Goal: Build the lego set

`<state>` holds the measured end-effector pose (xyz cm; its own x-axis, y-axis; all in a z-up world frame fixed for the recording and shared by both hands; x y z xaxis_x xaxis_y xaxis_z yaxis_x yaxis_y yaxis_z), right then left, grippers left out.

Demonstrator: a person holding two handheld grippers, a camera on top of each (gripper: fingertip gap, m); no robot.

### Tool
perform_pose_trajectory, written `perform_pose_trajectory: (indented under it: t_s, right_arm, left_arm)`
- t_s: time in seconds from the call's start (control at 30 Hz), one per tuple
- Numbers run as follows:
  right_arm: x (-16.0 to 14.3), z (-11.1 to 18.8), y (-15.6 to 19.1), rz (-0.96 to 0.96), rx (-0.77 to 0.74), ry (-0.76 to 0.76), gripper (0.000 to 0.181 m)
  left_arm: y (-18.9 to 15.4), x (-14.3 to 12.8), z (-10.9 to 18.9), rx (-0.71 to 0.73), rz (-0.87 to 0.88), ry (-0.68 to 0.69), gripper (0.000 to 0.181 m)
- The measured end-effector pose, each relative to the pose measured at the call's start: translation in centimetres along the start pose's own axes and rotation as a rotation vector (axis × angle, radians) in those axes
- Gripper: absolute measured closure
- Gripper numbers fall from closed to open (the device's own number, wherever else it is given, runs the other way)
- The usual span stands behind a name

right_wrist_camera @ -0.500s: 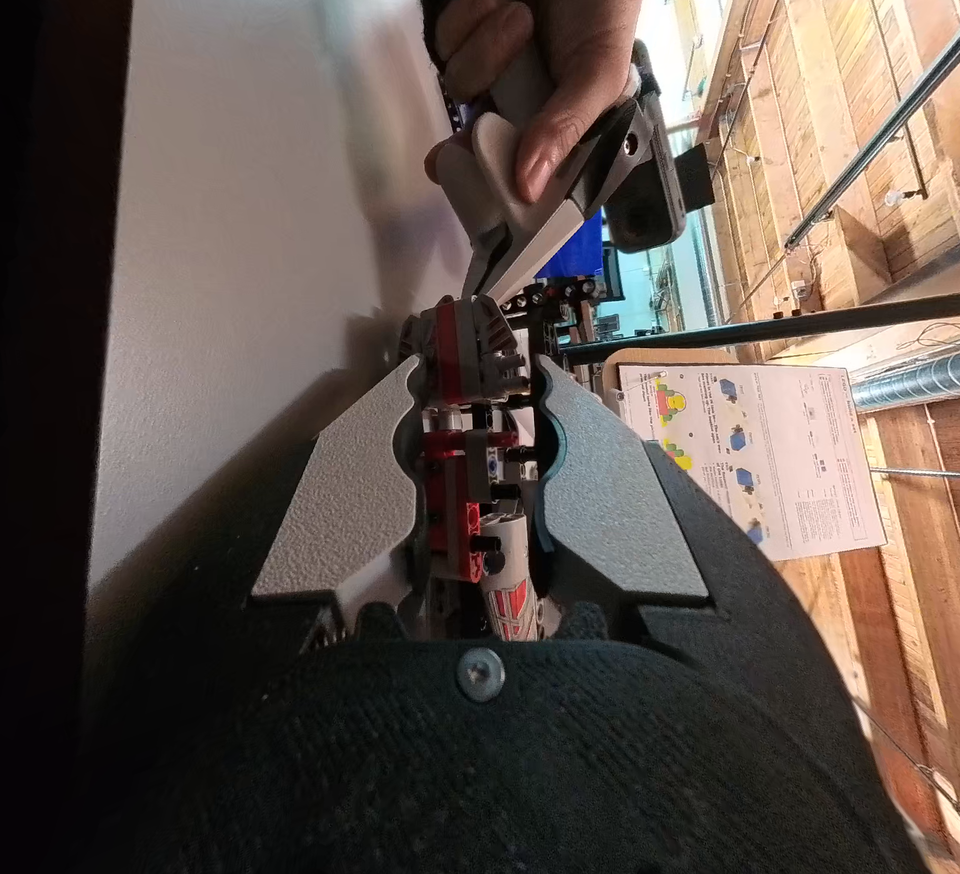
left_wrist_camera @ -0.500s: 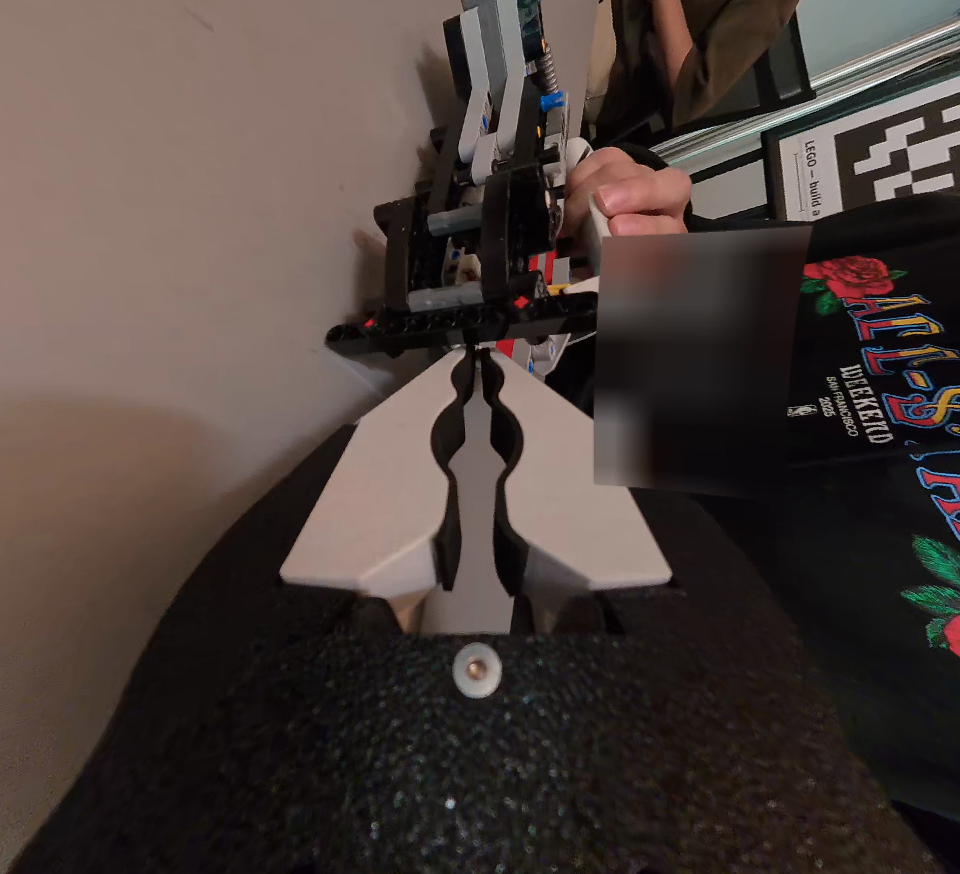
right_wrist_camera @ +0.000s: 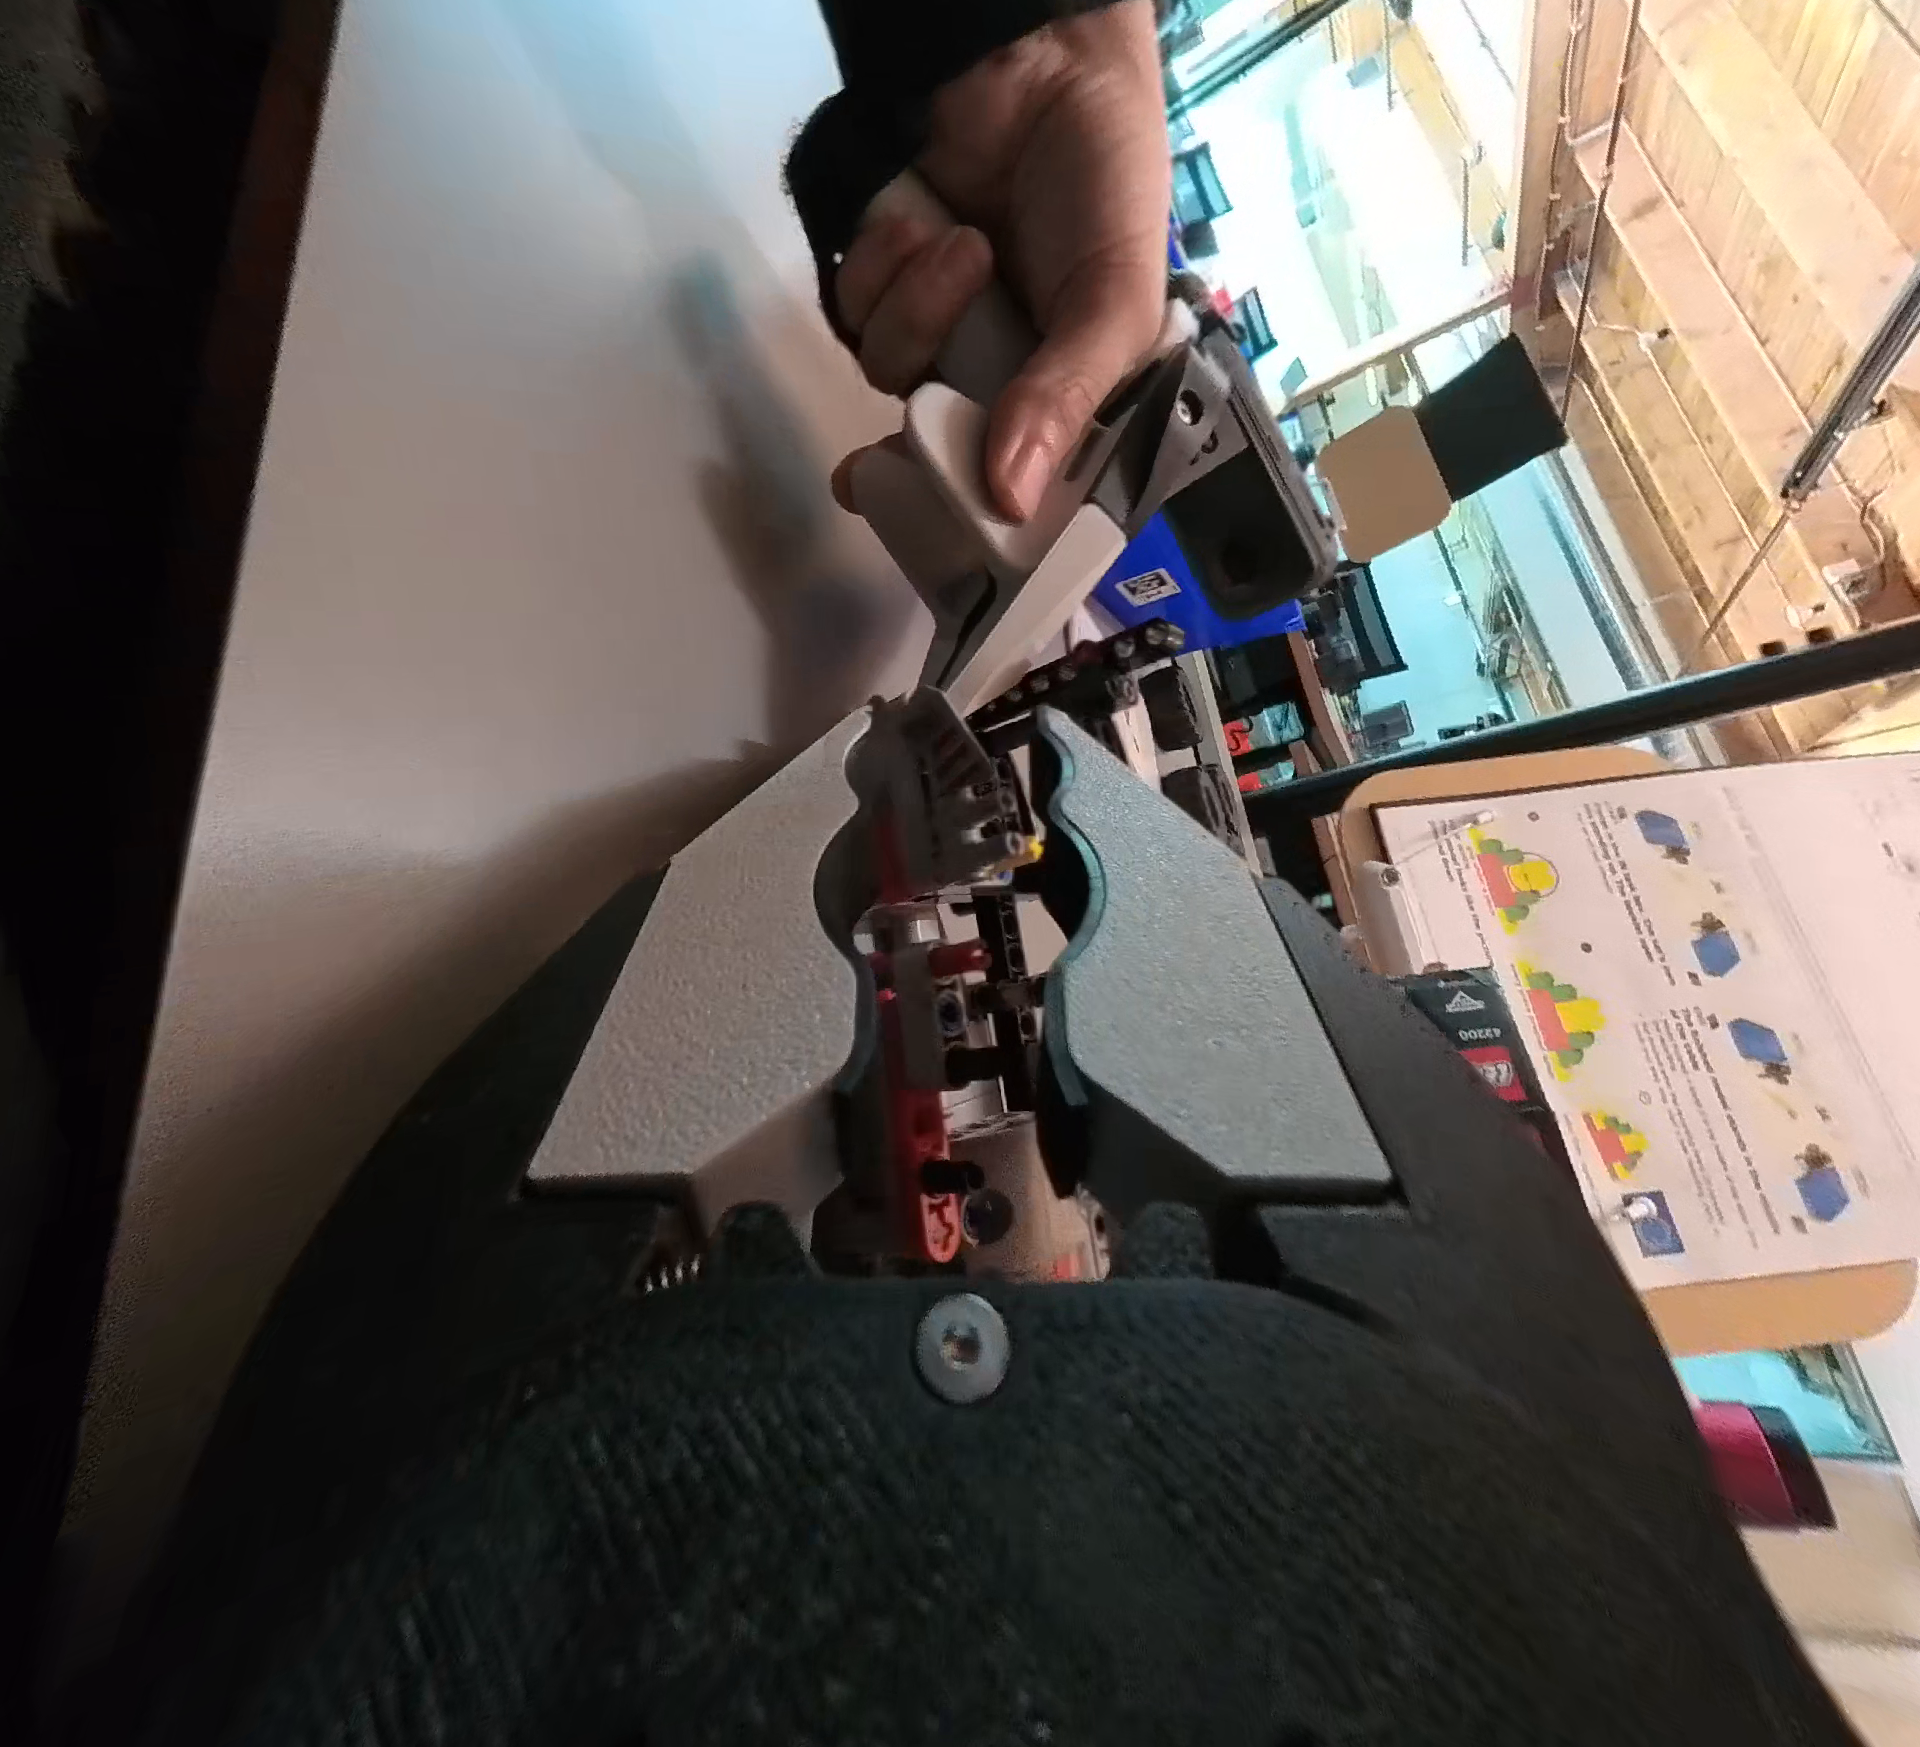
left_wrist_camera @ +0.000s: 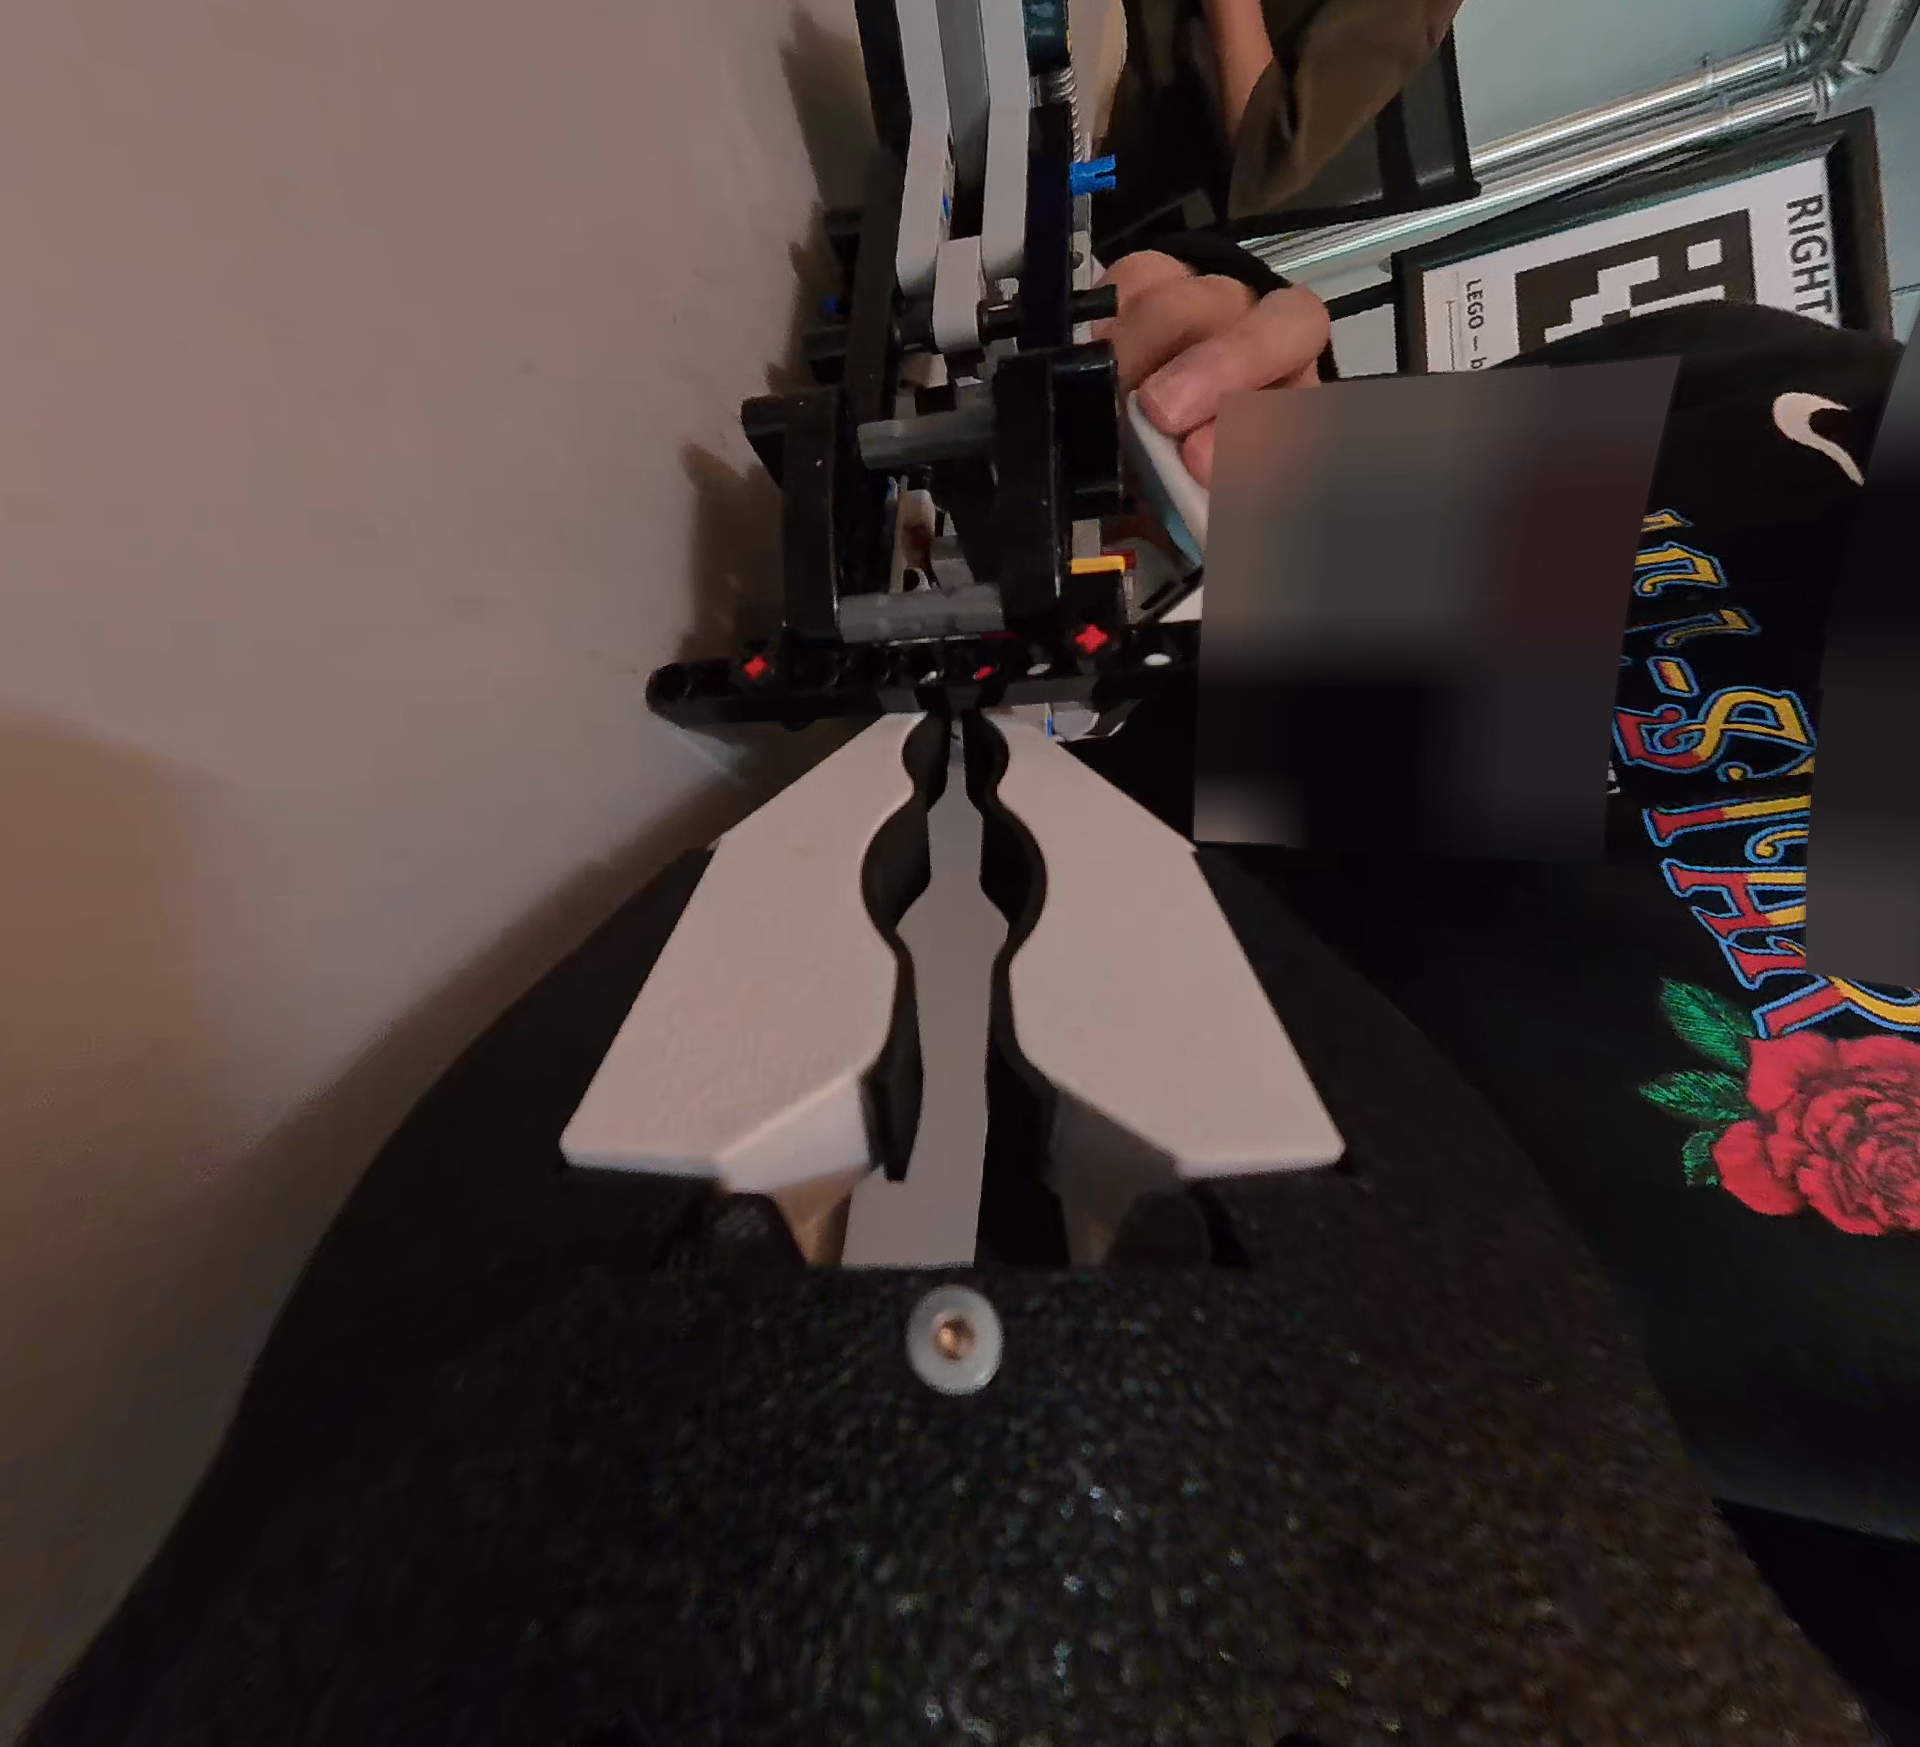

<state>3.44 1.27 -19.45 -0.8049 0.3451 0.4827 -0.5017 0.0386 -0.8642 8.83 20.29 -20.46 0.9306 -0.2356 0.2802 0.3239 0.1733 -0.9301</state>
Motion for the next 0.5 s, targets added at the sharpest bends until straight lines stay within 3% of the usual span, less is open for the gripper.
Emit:
perform_pose_trajectory:
  t_s: [0.5]
  right_arm:
    - [-1.2,-1.2,-0.1,-0.098,0.029,-0.017,0.158]
  left_arm:
    - [0.5,0.9,0.0,-0.012,0.011,0.021,0.181]
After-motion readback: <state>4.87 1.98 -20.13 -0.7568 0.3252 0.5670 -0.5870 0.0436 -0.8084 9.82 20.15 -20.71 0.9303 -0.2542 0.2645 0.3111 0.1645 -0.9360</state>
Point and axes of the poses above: each gripper's, where its closed fingertips meet, z back along the fingers, x out of its top, y = z × x across the jaws, the point moved 10 cm from there along z, back along the fingers, and after that the axes turned 5 degrees about -x, right-handed, at the moved point
